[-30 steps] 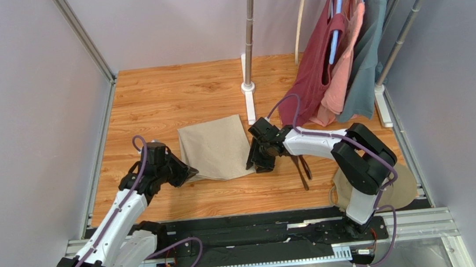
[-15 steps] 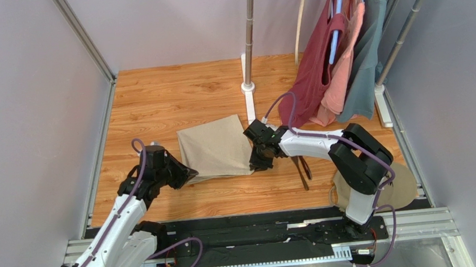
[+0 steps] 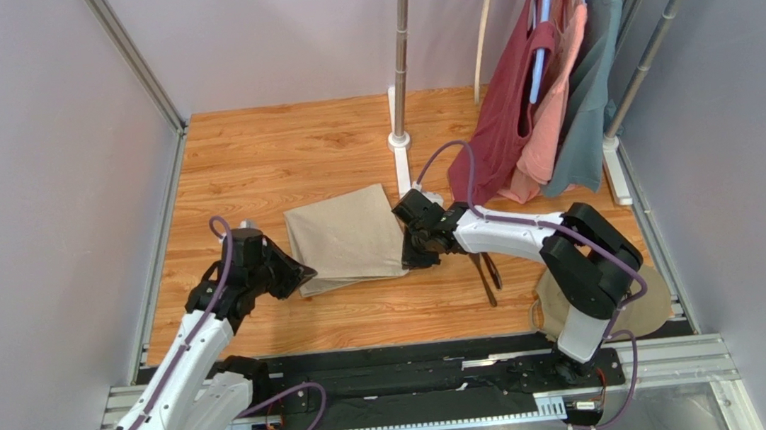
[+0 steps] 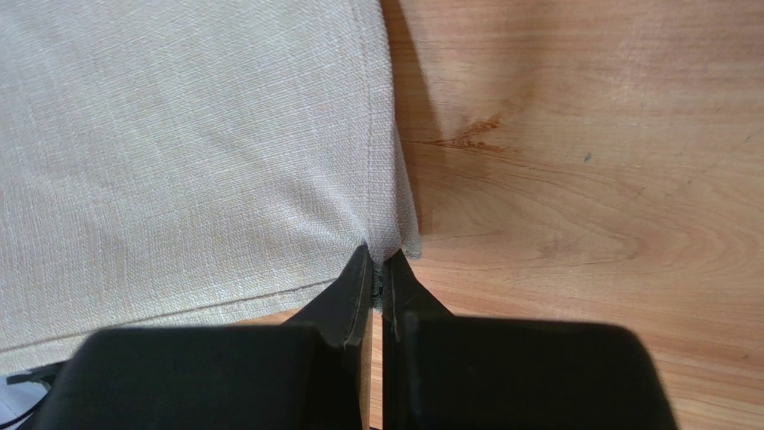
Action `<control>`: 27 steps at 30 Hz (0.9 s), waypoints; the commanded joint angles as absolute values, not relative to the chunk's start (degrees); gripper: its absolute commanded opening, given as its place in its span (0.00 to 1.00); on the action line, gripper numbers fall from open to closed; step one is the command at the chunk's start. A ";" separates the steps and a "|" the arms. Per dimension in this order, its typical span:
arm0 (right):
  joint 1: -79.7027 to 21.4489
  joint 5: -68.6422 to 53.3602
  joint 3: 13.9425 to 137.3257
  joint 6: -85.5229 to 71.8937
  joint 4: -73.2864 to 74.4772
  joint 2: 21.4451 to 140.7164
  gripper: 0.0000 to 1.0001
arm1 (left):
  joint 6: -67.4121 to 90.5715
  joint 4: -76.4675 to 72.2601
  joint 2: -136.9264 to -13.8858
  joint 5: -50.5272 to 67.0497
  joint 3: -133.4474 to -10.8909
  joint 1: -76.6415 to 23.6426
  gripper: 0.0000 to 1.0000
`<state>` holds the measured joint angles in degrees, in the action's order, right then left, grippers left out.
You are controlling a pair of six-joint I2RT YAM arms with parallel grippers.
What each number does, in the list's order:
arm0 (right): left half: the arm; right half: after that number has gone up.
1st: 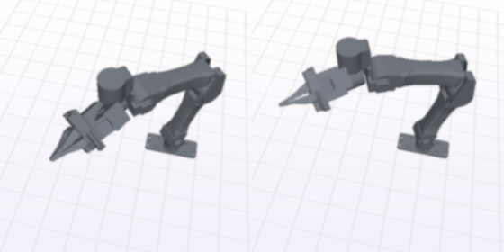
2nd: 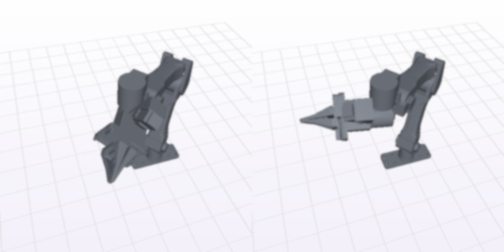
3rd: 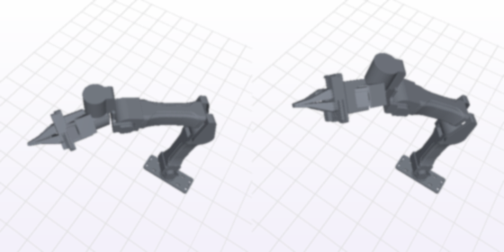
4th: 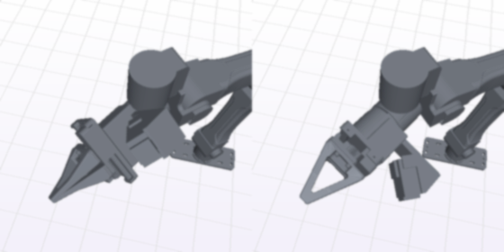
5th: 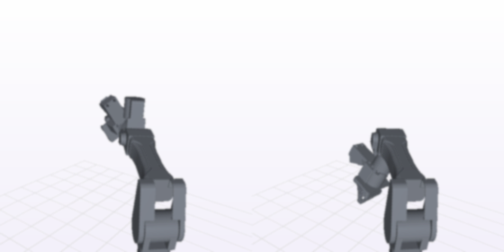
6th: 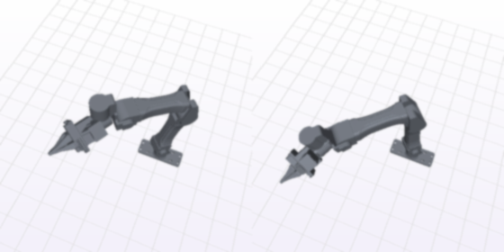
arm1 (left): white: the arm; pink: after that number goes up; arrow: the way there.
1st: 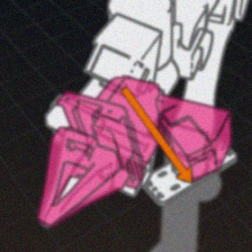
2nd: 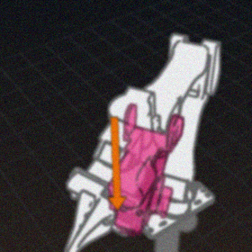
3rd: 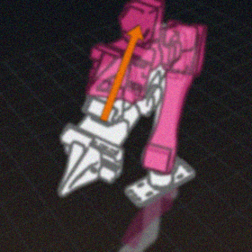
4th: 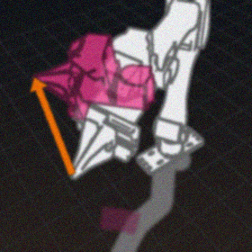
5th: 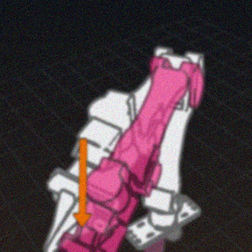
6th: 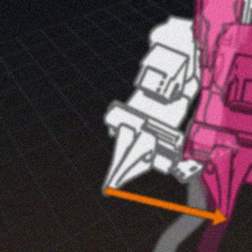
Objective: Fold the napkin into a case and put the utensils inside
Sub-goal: Pick up the square-folded napkin from the center of the board.
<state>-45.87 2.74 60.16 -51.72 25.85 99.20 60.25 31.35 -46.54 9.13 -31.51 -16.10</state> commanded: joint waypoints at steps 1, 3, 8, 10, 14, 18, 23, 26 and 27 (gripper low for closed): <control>-44.83 5.46 61.52 -46.58 26.02 95.19 0.00 | 56.69 33.13 -46.58 5.01 -36.91 -15.82 0.00; -43.86 4.31 62.66 -46.58 25.67 95.36 0.00 | 56.43 33.22 -46.84 4.66 -37.44 -15.82 0.00; -42.19 1.59 63.81 -46.14 25.40 96.77 0.00 | 56.78 32.61 -48.43 5.10 -38.41 -15.82 0.00; -42.19 -1.47 63.63 -45.01 25.40 98.17 0.00 | 56.43 32.69 -48.69 5.19 -38.23 -15.82 0.00; -41.57 -8.16 63.02 -42.45 22.59 101.95 0.02 | 57.04 31.99 -47.99 5.10 -35.78 -15.91 0.00; -41.92 -12.31 62.32 -42.97 19.78 103.10 0.10 | 57.13 31.64 -47.55 5.71 -34.54 -15.82 0.00; -42.10 -12.48 61.52 -42.19 20.30 102.83 0.27 | 56.95 31.90 -47.20 5.54 -33.93 -15.73 0.00; -42.28 -10.90 60.73 -41.66 22.31 101.87 0.35 | 57.13 31.73 -47.11 5.63 -33.57 -15.82 0.00; -42.28 -10.29 60.56 -41.23 22.59 101.69 0.38 | 57.13 31.64 -46.94 5.63 -33.31 -15.82 0.00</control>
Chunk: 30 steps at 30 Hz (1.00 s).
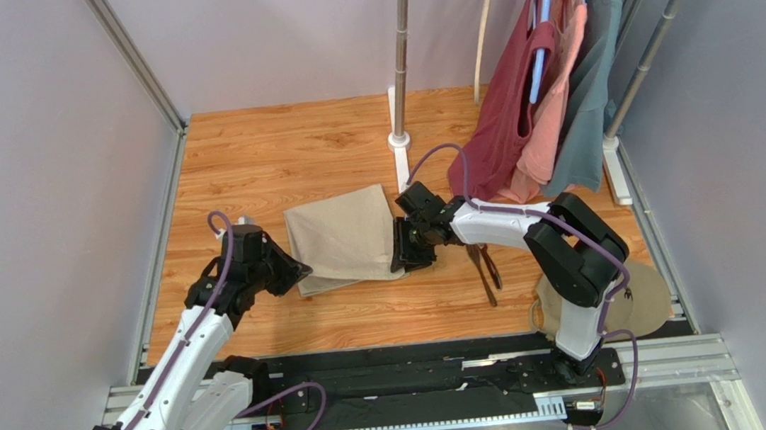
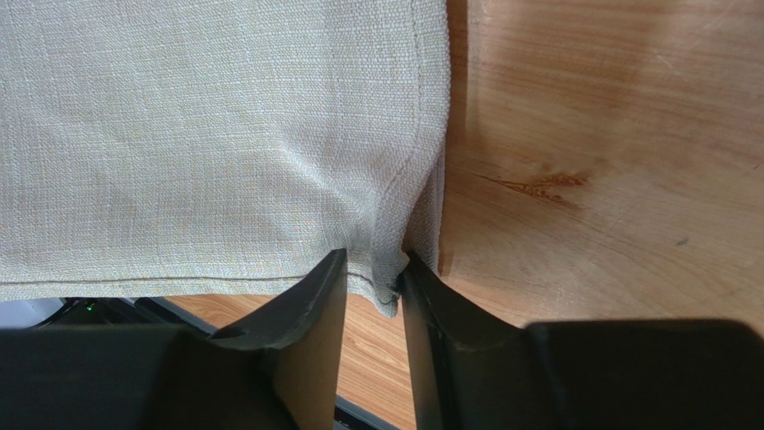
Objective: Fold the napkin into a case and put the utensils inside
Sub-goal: Pick up the square-folded napkin from the center of the board.
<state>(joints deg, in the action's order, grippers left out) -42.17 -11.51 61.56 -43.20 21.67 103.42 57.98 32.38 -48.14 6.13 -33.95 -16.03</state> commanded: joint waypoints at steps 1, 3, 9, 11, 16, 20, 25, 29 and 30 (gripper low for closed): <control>-42.45 -10.02 60.56 -40.70 23.02 101.52 0.39 | 57.13 31.64 -46.76 5.63 -33.22 -15.82 0.00; -42.63 -8.97 60.21 -40.34 23.55 100.55 0.40 | 57.13 31.55 -46.67 5.80 -32.87 -15.82 0.00; -43.42 -4.93 61.88 -36.48 28.56 98.62 0.47 | 57.13 31.55 -46.14 5.89 -32.26 -15.82 0.00; -43.50 -4.40 61.79 -35.51 29.88 97.47 0.48 | 57.04 31.55 -46.14 5.89 -32.26 -15.82 0.00; -43.42 -4.31 61.61 -34.45 30.85 96.59 0.50 | 57.13 31.29 -46.32 6.15 -31.82 -15.82 0.00; -43.24 -7.47 61.17 -34.80 27.26 98.34 0.50 | 57.39 30.76 -46.41 6.33 -31.20 -15.82 0.00; -43.24 -8.96 60.56 -35.95 24.97 100.46 0.44 | 57.30 30.85 -46.14 6.50 -30.94 -15.82 0.00; -43.33 -8.26 60.11 -35.60 23.03 101.77 0.38 | 57.48 30.94 -45.79 6.50 -30.24 -15.82 0.00; -43.33 -8.17 60.29 -35.51 22.94 102.65 0.37 | 57.57 31.02 -45.62 6.42 -30.23 -15.82 0.00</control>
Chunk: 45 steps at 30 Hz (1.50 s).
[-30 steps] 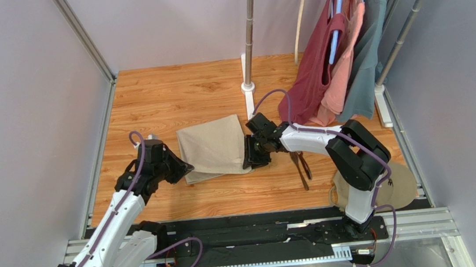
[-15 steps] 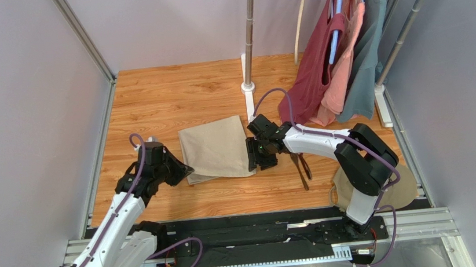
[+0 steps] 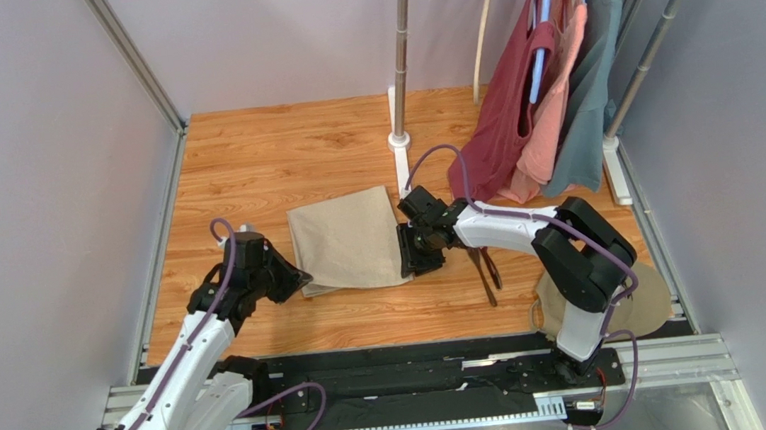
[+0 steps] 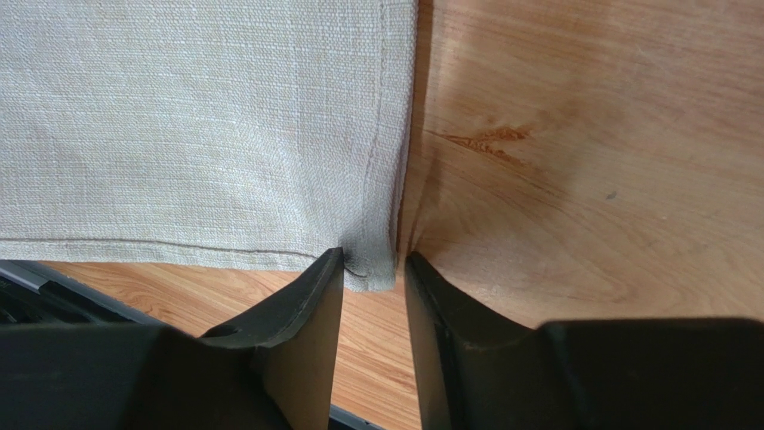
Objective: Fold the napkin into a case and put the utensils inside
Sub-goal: Pick up the square-folded napkin from the center of the board.
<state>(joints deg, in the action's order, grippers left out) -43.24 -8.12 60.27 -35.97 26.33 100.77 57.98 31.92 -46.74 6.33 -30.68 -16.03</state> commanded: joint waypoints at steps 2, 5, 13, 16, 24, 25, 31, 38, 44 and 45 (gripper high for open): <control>-43.68 -7.56 60.73 -35.51 23.03 103.27 0.36 | 57.66 31.03 -45.44 6.42 -30.06 -15.82 0.00; -44.82 -5.28 62.13 -36.64 25.39 104.76 0.34 | 57.92 31.11 -45.09 6.42 -29.88 -15.82 0.00; -47.11 5.00 63.90 -39.55 30.67 107.23 0.11 | 58.27 31.20 -44.03 6.86 -29.27 -15.82 0.00; -47.11 7.03 65.30 -38.50 31.72 107.23 0.00 | 58.27 31.11 -43.68 7.03 -29.09 -15.82 0.00; -47.11 6.52 70.93 -34.89 37.88 100.12 0.00 | 57.66 32.25 -43.07 5.89 -30.23 -15.82 0.00; -47.02 5.72 71.36 -34.81 38.14 98.98 0.00 | 57.57 32.26 -42.98 5.89 -30.58 -15.82 0.00; -45.80 0.88 73.48 -35.24 37.80 98.52 0.00 | 56.52 32.87 -44.12 5.19 -33.22 -15.82 0.00; -44.04 -3.59 74.45 -34.54 33.15 98.88 0.00 | 55.73 32.87 -44.82 3.87 -34.89 -15.82 0.00; -39.99 -6.33 77.77 -33.49 25.23 99.31 0.00 | 52.21 30.16 -49.64 2.72 -41.29 -14.33 0.00; -39.56 -5.81 81.18 -32.88 24.79 100.53 0.00 | 51.51 29.80 -50.53 2.90 -42.53 -13.46 0.00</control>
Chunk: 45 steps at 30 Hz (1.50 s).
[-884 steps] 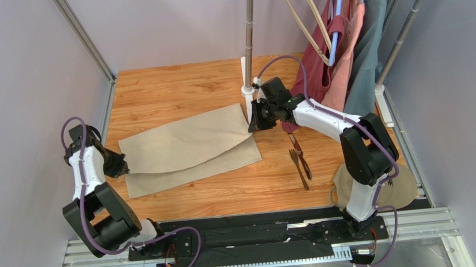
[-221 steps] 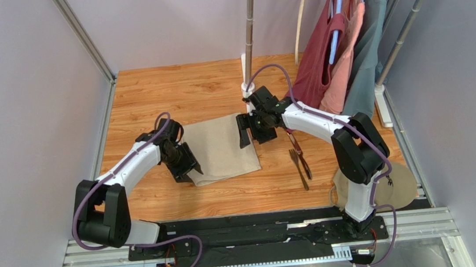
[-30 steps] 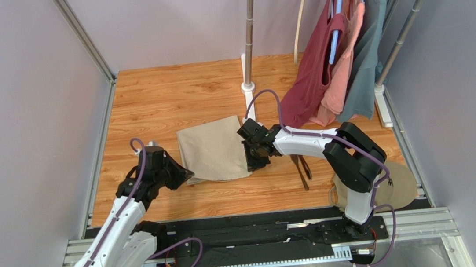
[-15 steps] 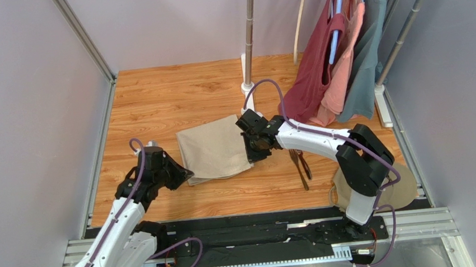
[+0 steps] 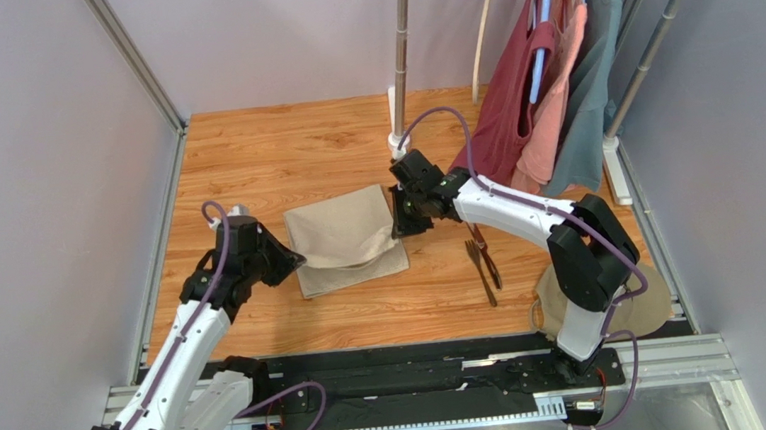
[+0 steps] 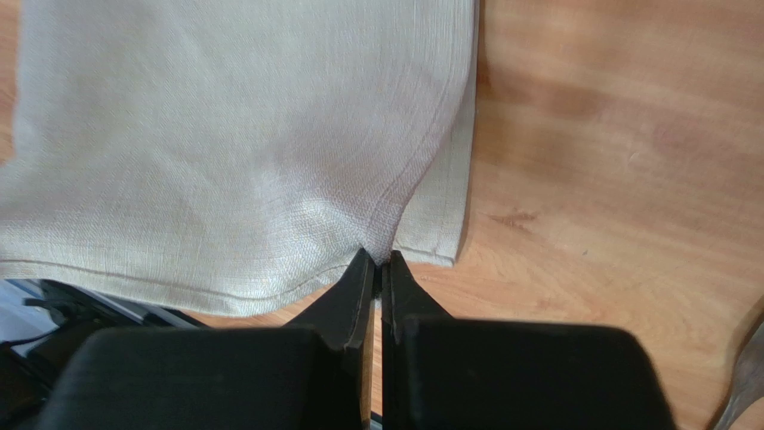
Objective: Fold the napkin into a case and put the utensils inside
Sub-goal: Pick up the square-folded napkin from the center of the board, then fold the square-folded napkin at the center of the board.
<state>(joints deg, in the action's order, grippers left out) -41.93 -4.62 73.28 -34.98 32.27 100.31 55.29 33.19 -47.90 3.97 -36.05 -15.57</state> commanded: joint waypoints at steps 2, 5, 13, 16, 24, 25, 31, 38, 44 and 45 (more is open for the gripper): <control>-38.24 -6.24 85.06 -31.38 24.09 102.56 0.00 | 49.49 29.01 -54.12 3.34 -46.92 -10.57 0.00; -36.83 -6.06 94.28 -29.54 23.29 107.04 0.00 | 46.94 26.20 -60.09 5.08 -52.28 -6.44 0.00; -34.19 -8.53 111.87 -27.25 17.23 119.78 0.00 | 41.76 18.37 -78.73 12.92 -66.95 0.43 0.00; -33.66 -10.37 119.43 -27.16 17.93 125.67 0.00 | 40.52 17.67 -85.85 15.81 -72.48 2.46 0.00; -32.52 -11.60 127.44 -28.91 17.49 132.63 0.00 | 35.87 17.58 -95.97 20.56 -83.05 4.22 0.00; -32.35 -11.69 127.44 -29.35 17.40 132.63 0.00 | 35.08 18.27 -97.37 21.26 -84.97 4.39 0.00; -31.47 -11.77 123.85 -29.26 16.52 130.61 0.00 | 29.27 24.24 -101.33 25.40 -91.92 4.75 0.00; -31.29 -13.88 117.79 -30.15 15.82 127.09 0.00 | 28.92 26.81 -100.03 30.33 -88.60 4.75 0.00; -31.82 -15.64 110.84 -30.67 15.91 122.36 0.00 | 29.52 26.72 -94.05 29.96 -80.87 4.66 0.00; -31.82 -15.56 109.09 -30.85 16.69 121.82 0.00 | 29.88 26.54 -93.17 30.23 -78.34 4.57 0.00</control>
<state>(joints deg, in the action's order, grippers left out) -31.38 -13.76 112.33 -30.09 18.11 128.51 29.74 26.96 -99.88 28.01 -82.76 4.32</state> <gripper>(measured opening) 0.025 0.039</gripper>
